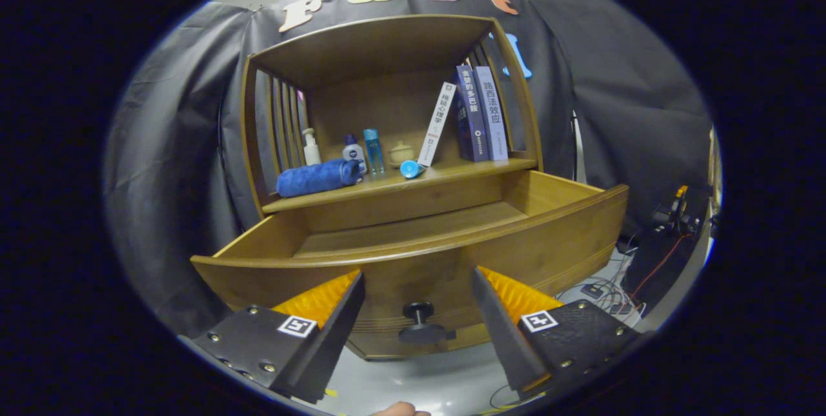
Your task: Pull open the drawer, take out the items inside it, and place them on the countertop above the cabinet.
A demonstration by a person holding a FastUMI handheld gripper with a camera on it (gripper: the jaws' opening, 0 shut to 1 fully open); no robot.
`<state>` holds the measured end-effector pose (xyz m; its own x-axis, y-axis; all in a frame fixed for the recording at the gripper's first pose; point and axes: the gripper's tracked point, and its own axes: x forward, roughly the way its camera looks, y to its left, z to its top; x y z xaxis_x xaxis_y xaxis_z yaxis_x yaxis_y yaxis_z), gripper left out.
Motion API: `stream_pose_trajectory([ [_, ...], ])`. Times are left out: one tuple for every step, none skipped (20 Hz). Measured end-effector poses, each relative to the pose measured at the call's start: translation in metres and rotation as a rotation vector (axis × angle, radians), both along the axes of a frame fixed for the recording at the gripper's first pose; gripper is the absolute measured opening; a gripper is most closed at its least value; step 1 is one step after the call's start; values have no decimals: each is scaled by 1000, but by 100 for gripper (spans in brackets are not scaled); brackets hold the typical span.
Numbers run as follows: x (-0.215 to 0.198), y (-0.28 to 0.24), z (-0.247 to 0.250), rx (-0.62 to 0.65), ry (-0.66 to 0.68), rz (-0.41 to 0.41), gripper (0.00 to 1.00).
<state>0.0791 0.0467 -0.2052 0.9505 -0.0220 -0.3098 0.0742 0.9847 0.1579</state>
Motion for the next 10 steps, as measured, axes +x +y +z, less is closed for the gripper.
stream_pose_trajectory([
  [1, 0, 0, 4, 7, -1, 99],
  [2, -1, 0, 6, 11, 0, 99],
  [3, -1, 1, 8, 14, 1, 99],
  [4, -1, 0, 11, 17, 1, 99],
  [6, -1, 1, 10, 18, 0, 99],
  [7, -2, 0, 7, 24, 0, 99],
  [9, -2, 1, 2, 26, -2, 99],
  [11, -2, 0, -3, 34, 0, 99],
  [14, -2, 1, -2, 37, 1, 99],
  [17, -2, 0, -5, 44, 3, 99],
])
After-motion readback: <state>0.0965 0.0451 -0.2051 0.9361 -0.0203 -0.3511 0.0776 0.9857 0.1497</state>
